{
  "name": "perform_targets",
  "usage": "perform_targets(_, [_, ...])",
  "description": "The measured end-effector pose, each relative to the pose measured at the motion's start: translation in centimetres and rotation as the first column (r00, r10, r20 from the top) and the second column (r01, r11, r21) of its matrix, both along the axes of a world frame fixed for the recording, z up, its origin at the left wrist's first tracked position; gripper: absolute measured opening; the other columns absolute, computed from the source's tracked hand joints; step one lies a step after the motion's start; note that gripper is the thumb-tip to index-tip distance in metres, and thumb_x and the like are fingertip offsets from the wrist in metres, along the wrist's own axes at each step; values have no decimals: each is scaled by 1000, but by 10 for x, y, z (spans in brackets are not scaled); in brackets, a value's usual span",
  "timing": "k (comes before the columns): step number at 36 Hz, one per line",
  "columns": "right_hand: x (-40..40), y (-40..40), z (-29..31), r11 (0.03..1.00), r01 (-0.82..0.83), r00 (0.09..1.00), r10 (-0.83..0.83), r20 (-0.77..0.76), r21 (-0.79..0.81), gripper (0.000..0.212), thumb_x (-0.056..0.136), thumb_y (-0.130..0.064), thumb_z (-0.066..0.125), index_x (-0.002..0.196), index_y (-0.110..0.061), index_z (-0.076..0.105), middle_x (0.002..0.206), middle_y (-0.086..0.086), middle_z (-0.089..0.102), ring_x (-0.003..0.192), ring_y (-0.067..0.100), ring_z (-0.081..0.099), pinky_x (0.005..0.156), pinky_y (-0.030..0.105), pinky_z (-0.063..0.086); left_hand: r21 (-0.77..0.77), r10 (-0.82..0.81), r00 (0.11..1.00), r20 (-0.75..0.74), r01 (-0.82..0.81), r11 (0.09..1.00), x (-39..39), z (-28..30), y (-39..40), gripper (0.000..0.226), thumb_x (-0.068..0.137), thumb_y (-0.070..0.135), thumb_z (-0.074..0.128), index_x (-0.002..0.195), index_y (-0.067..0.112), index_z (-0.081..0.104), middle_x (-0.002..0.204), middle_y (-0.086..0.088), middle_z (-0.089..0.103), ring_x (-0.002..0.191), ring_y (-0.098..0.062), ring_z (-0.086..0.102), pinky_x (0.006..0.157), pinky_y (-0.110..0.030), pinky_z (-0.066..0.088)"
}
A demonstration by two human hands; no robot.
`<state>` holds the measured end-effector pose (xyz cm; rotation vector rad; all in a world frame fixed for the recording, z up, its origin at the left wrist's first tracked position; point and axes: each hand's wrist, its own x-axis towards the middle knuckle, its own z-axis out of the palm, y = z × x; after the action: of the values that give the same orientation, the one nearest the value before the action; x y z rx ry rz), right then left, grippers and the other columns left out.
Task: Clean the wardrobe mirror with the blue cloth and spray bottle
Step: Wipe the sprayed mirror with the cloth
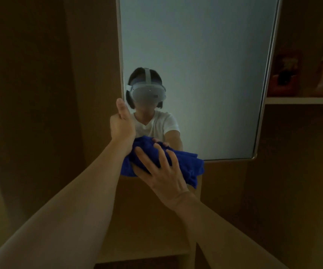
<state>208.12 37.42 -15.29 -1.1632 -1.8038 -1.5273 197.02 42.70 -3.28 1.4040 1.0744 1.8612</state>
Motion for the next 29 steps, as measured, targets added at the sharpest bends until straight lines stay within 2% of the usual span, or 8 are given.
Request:
perform_targets(3, [-1, -5, 0, 1000, 6, 1000, -6, 16, 1, 71, 75, -36, 66, 137, -34, 30, 151, 1, 21, 126, 37, 34, 99, 51, 34, -3, -17, 1000, -11, 17, 1000, -2, 1, -1, 51, 88, 66, 20, 60, 28, 37, 56, 7, 45, 49, -5, 43, 48, -19, 37])
perform_targets(6, [-4, -12, 0, 1000, -1, 1000, 1, 24, -17, 62, 80, -33, 55, 137, -33, 30, 151, 1, 19, 124, 37, 35, 96, 50, 34, -9, -15, 1000, -18, 15, 1000, -5, 1, -5, 50, 88, 67, 21, 58, 29, 35, 52, 10, 42, 39, 1, 39, 35, -8, 33])
perform_targets(11, [16, -26, 3, 999, 25, 997, -24, 67, -21, 53, 85, -29, 43, 137, -33, 32, 151, 1, 20, 117, 36, 38, 90, 49, 39, -23, 34, 999, -24, -35, 999, -6, 3, -10, 54, 87, 69, 20, 61, 26, 41, 55, 8, 45, 43, -2, 42, 44, -17, 39])
perform_targets(14, [48, -35, 2, 997, 76, 996, -77, 49, 6, 59, 79, -31, 50, 135, -33, 31, 148, 1, 24, 114, 36, 40, 86, 48, 47, -24, 46, 999, 9, -46, 999, -1, 4, -9, 46, 89, 65, 24, 64, 29, 37, 65, 9, 41, 53, -3, 39, 51, -20, 39])
perform_targets(18, [89, -47, 4, 985, 169, 985, -168, -24, 32, 68, 68, -31, 61, 131, -32, 35, 143, 2, 29, 110, 37, 40, 82, 49, 50, -52, 17, 998, 58, -14, 999, 2, 5, -9, 41, 91, 61, 25, 67, 30, 33, 70, 8, 36, 59, -5, 33, 56, -24, 31])
perform_targets(23, [120, -57, 0, 953, 297, 936, -303, -178, -60, 91, 49, -20, 86, 127, -27, 40, 142, 9, 31, 108, 44, 48, 82, 55, 48, -49, 6, 995, 104, -1, 999, 5, 5, -10, 41, 93, 57, 25, 66, 27, 32, 69, 7, 34, 58, -6, 32, 55, -23, 29])
perform_targets(26, [131, -65, -3, 942, 314, 888, -336, -312, -122, 89, 49, -18, 87, 125, -23, 40, 142, 12, 31, 106, 46, 49, 81, 57, 47, -68, -3, 995, 99, 10, 998, 6, 4, -9, 41, 93, 57, 26, 66, 27, 32, 69, 7, 35, 58, -7, 33, 55, -24, 31])
perform_targets(29, [142, -75, 3, 935, 301, 788, -355, -503, -189, 86, 57, -30, 83, 128, -18, 36, 143, 14, 29, 110, 47, 46, 85, 55, 43, -78, -5, 994, 107, 13, 997, 6, 2, -6, 43, 91, 62, 25, 66, 29, 34, 68, 8, 37, 57, -5, 35, 55, -24, 32])
